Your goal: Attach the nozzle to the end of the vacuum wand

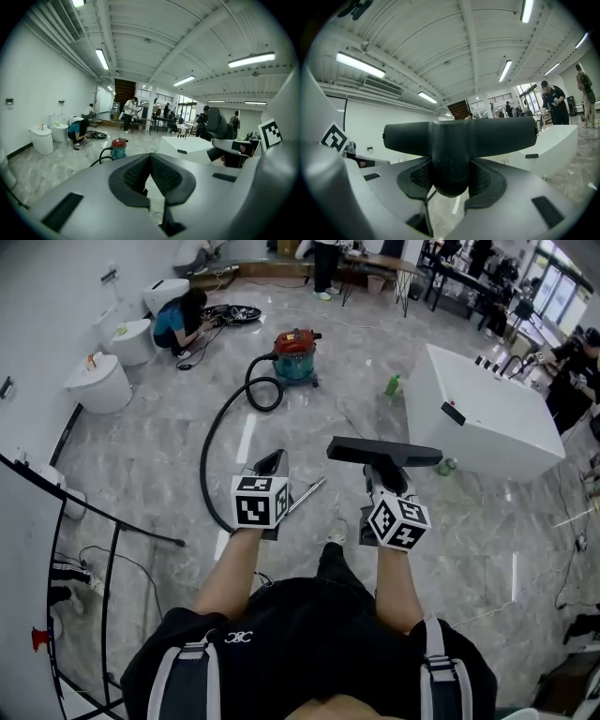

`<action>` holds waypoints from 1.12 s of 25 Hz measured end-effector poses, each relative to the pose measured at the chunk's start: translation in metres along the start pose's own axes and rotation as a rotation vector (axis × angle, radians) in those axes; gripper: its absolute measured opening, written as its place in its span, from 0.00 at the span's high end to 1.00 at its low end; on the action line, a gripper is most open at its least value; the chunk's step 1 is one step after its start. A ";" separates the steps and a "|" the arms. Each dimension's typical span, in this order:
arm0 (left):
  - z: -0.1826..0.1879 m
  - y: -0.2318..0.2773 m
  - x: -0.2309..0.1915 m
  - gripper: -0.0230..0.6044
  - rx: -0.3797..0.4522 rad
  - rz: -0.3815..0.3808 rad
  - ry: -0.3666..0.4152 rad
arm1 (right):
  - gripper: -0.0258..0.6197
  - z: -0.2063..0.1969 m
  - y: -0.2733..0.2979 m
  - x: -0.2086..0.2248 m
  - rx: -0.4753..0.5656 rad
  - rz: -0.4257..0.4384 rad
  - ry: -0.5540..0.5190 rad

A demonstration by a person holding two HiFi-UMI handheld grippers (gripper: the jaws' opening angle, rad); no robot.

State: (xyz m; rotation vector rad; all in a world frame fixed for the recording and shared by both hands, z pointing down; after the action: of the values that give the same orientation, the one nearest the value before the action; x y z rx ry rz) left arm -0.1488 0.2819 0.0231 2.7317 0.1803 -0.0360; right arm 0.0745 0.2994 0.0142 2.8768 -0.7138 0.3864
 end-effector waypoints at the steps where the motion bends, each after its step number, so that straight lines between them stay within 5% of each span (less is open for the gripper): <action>1: 0.003 0.010 0.000 0.95 -0.001 0.003 0.001 | 0.67 0.002 0.009 0.007 0.004 0.001 0.005; 21: 0.104 0.282 0.034 0.95 -0.044 0.069 0.020 | 0.67 0.076 0.246 0.203 -0.030 0.080 0.031; 28: 0.096 0.374 0.031 0.95 -0.134 0.115 -0.008 | 0.67 0.066 0.331 0.263 -0.131 0.137 0.063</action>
State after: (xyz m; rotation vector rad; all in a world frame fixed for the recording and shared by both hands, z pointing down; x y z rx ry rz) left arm -0.0694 -0.0927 0.0793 2.6024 0.0224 -0.0030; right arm 0.1553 -0.1186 0.0542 2.6900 -0.8923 0.4291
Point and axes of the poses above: the fingertips, and each gripper's own axes: y forward along the fingers, x to its right, z out of its top, the point moved 2 cm from there along -y, backward along the fingers, and after that the axes turned 15 degrees about z, right-handed, at the moved point
